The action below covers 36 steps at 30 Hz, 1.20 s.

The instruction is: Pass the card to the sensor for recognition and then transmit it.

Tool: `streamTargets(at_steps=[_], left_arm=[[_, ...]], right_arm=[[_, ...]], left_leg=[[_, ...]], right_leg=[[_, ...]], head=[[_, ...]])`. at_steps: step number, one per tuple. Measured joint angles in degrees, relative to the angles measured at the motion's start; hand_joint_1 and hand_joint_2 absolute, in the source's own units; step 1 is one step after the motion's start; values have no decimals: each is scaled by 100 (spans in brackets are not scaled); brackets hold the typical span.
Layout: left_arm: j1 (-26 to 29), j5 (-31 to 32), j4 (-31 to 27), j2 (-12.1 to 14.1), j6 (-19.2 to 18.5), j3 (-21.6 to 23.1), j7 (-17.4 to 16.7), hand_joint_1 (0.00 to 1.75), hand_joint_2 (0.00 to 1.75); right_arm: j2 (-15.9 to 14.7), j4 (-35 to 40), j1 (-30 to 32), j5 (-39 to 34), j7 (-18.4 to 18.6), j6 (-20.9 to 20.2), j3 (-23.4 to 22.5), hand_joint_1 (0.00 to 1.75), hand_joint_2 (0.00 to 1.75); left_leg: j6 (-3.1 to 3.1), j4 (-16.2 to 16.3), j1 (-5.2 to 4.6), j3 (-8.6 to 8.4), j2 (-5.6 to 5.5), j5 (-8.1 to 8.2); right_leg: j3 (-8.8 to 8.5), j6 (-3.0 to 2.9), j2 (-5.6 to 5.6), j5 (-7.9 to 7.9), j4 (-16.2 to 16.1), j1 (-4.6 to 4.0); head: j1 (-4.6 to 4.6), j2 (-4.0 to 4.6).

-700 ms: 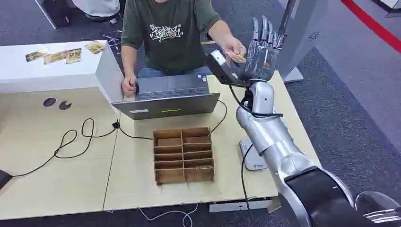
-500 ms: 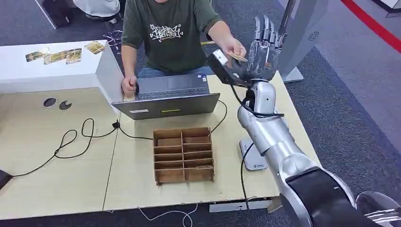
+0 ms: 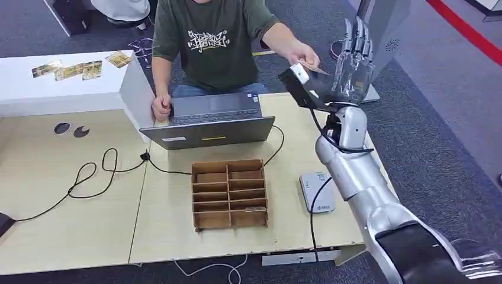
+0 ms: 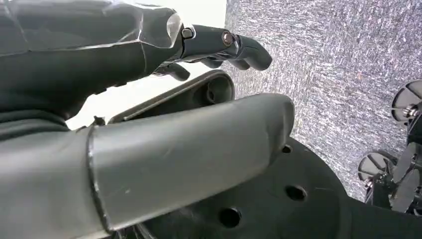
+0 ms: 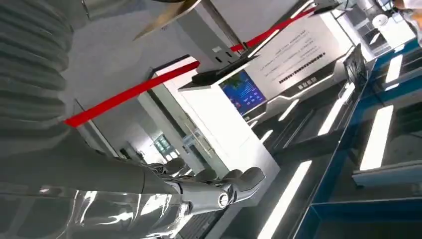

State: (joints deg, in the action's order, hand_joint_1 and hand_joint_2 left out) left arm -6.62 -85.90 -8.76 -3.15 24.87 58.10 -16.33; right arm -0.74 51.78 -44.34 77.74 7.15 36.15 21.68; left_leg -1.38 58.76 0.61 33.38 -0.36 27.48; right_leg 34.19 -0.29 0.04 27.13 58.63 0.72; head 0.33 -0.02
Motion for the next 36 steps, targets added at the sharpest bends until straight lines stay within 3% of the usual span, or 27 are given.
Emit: streamTargets(at_steps=[10,11,12,36], left_arm=[[1,-18,0,11,-2,0,20,0,0],[1,-22,0,11,-2,0,22,0,0],[1,-24,0,11,-2,0,26,0,0],[1,-50,0,13,-15,0,61,0,0]], right_arm=[[-72,166,142,-164,-63,-103,85,0,175],[-72,166,146,-164,-68,-103,92,58,175],[-74,166,146,-166,-70,-105,96,175,175],[-103,161,146,-516,-160,-352,214,175,175]], left_leg=[[0,0,0,0,0,0],[0,0,0,0,0,0],[0,0,0,0,0,0],[0,0,0,1,0,0]], right_leg=[[0,0,1,0,1,0],[0,0,1,0,1,0],[0,0,1,0,1,0],[0,0,0,0,1,0]], head=[[0,0],[0,0],[0,2],[2,0]])
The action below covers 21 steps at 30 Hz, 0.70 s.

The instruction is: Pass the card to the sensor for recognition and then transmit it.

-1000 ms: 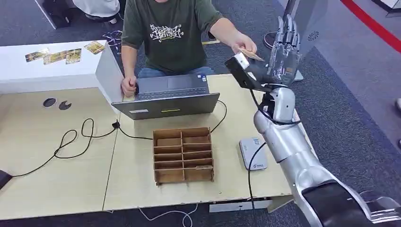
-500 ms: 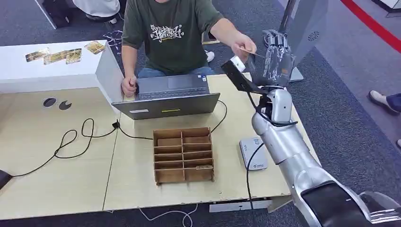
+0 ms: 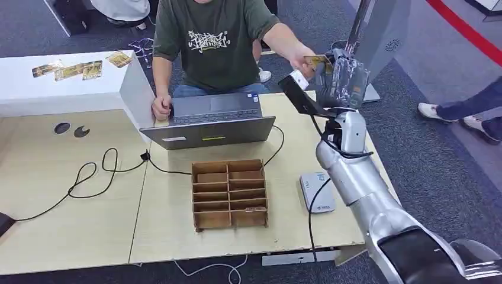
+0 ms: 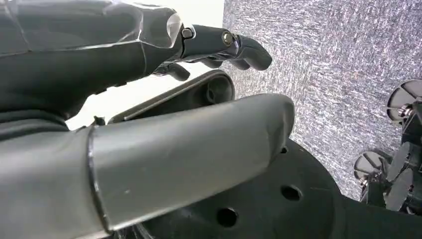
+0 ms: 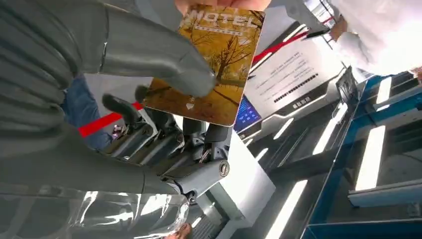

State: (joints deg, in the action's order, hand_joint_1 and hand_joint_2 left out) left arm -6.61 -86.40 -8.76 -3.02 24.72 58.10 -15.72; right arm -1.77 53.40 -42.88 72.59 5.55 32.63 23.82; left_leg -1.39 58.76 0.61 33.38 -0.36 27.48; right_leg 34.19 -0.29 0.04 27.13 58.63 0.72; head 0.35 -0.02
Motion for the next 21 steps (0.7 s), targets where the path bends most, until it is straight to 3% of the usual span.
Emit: streamTargets(at_steps=[6,13,21], left_arm=[[0,-17,0,4,-4,0,0,0,0],[2,-79,0,15,-18,0,0,0,0],[6,-140,0,33,-20,0,0,0,0]], right_arm=[[-7,0,0,-455,-52,-176,13,175,175],[20,-18,-46,-2841,-323,-1570,-282,175,175],[-7,-361,-426,-3591,-225,-2188,-411,175,175]], left_leg=[[0,0,0,0,0,0],[0,0,0,2,-2,0],[0,0,0,1,-1,0]], right_leg=[[0,0,0,0,0,0],[0,1,-1,-1,0,0],[0,1,0,-1,0,0]], head=[[-2,0],[-2,0],[0,0]])
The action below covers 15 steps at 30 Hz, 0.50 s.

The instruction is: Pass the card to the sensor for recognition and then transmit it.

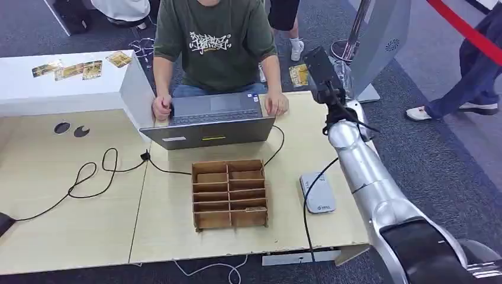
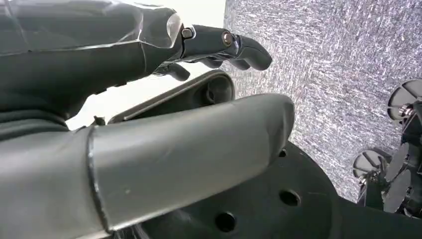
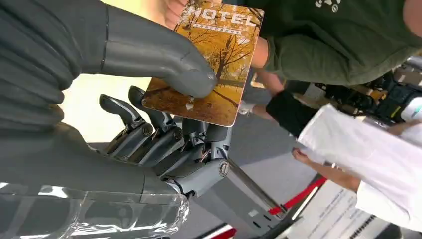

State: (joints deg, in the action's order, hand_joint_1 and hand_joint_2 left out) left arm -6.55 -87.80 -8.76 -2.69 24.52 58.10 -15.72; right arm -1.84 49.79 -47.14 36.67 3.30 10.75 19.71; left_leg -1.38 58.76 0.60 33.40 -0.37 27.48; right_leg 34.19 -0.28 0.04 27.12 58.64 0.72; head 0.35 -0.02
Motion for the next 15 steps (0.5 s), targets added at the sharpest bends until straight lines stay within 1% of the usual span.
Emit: streamTargets(at_steps=[7,15], left_arm=[[3,-48,0,11,-20,0,0,0,0],[6,-100,0,46,-55,0,0,0,0]], right_arm=[[-83,-491,-380,-358,89,-524,0,175,175],[-225,-974,-729,-600,144,-745,11,175,175]], left_leg=[[0,0,0,-1,0,0],[0,2,0,0,0,0]], right_leg=[[0,0,0,0,0,0],[0,0,0,0,0,0]], head=[[-2,0],[-2,0]])
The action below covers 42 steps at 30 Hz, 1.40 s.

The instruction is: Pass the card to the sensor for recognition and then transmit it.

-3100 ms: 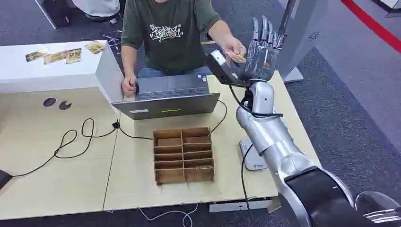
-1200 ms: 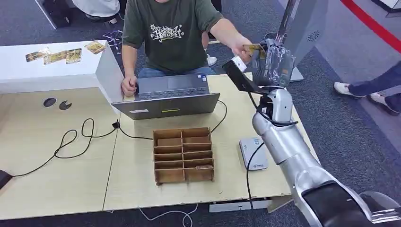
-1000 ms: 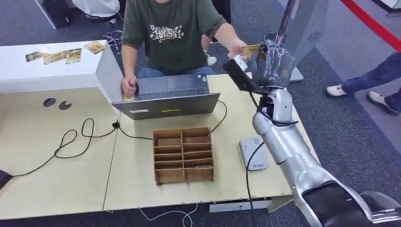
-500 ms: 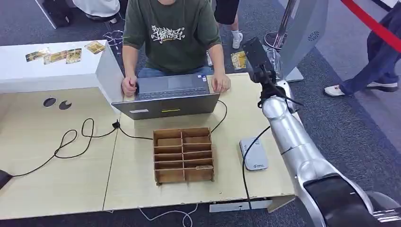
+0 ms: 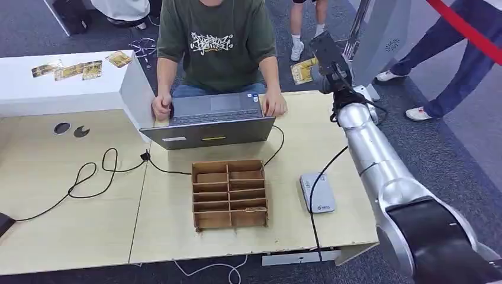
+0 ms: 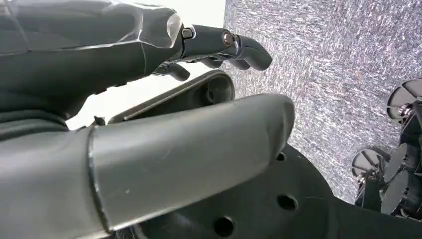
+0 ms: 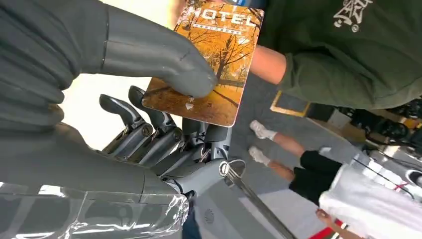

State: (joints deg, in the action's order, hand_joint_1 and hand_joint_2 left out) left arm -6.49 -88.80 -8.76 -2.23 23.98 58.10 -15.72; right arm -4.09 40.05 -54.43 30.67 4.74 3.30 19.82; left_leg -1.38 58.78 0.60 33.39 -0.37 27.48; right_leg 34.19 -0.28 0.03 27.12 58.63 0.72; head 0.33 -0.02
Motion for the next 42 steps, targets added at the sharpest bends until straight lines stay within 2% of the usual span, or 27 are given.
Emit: streamTargets(at_steps=[14,27,42], left_arm=[[3,-92,0,7,-2,0,11,0,0],[16,-92,0,7,2,0,24,0,0],[38,-92,0,4,11,-151,79,0,0]], right_arm=[[-311,-300,27,-398,-111,-83,28,175,175],[-687,164,824,-794,-124,-53,105,175,175],[-1180,1106,1955,-1030,-85,46,100,175,175]], left_leg=[[0,1,0,0,-1,0],[1,1,0,1,-2,1],[3,1,0,2,-2,3]], right_leg=[[0,0,-1,0,-1,0],[0,0,-2,0,-2,0],[0,1,-4,1,-4,0]], head=[[2,2],[0,2],[0,2]])
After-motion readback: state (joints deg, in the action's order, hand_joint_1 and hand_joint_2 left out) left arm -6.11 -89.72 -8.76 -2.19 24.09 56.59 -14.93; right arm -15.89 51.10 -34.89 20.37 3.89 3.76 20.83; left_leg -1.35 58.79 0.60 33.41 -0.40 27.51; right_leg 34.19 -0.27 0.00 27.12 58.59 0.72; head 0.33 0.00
